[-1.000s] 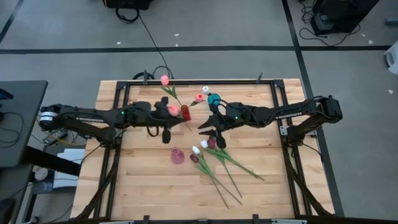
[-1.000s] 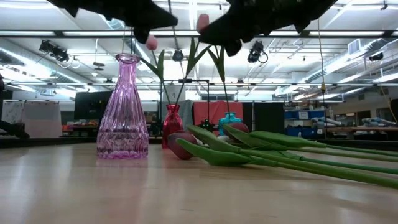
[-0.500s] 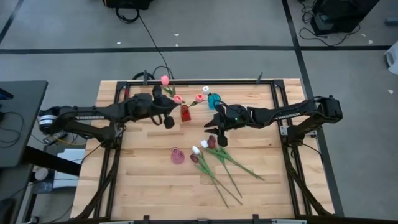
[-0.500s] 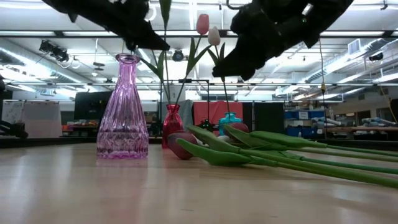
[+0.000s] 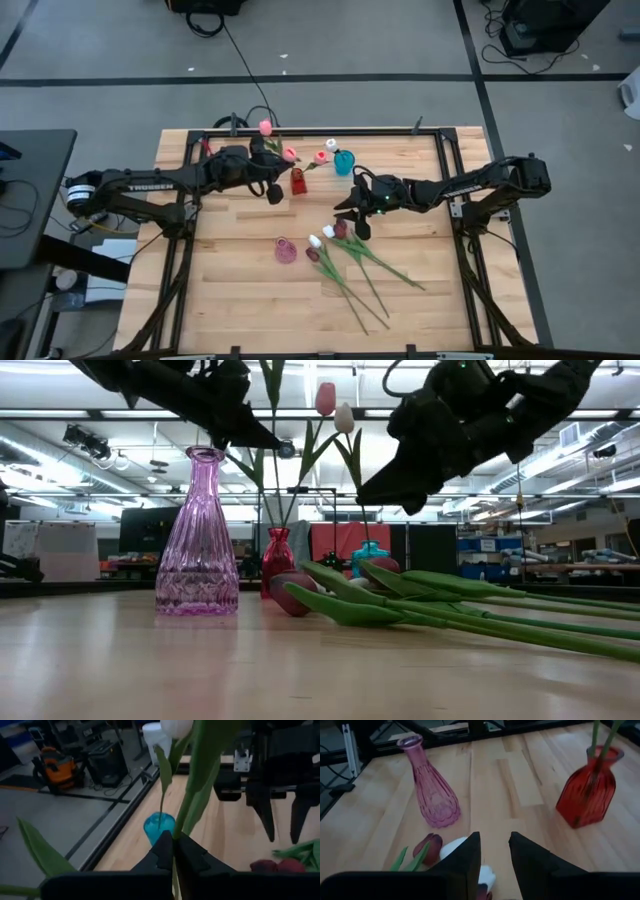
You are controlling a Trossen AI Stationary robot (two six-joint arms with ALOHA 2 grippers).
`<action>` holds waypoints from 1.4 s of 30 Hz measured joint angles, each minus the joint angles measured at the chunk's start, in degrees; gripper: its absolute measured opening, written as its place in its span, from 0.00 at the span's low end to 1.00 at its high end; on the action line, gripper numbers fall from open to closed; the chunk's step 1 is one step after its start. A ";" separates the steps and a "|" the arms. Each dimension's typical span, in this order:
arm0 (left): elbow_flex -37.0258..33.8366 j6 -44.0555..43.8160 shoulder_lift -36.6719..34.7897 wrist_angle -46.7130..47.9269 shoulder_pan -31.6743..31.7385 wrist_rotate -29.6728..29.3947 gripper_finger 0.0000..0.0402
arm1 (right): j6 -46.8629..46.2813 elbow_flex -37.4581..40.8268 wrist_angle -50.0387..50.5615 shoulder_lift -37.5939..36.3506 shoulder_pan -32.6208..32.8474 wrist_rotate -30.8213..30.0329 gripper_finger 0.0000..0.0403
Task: Sort flowers into vase by color
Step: Put the pink flower into the red vase
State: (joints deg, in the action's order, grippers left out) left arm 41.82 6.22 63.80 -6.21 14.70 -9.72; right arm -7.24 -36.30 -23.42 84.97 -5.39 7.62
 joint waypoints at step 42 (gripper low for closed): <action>0.04 -9.72 -0.91 17.61 0.75 0.12 0.47 | -9.03 -2.67 15.52 -1.35 0.90 -1.96 0.29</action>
State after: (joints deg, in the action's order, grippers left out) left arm 41.87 -3.50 62.89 11.41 15.45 -9.60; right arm -16.27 -38.97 -7.90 83.61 -4.49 5.66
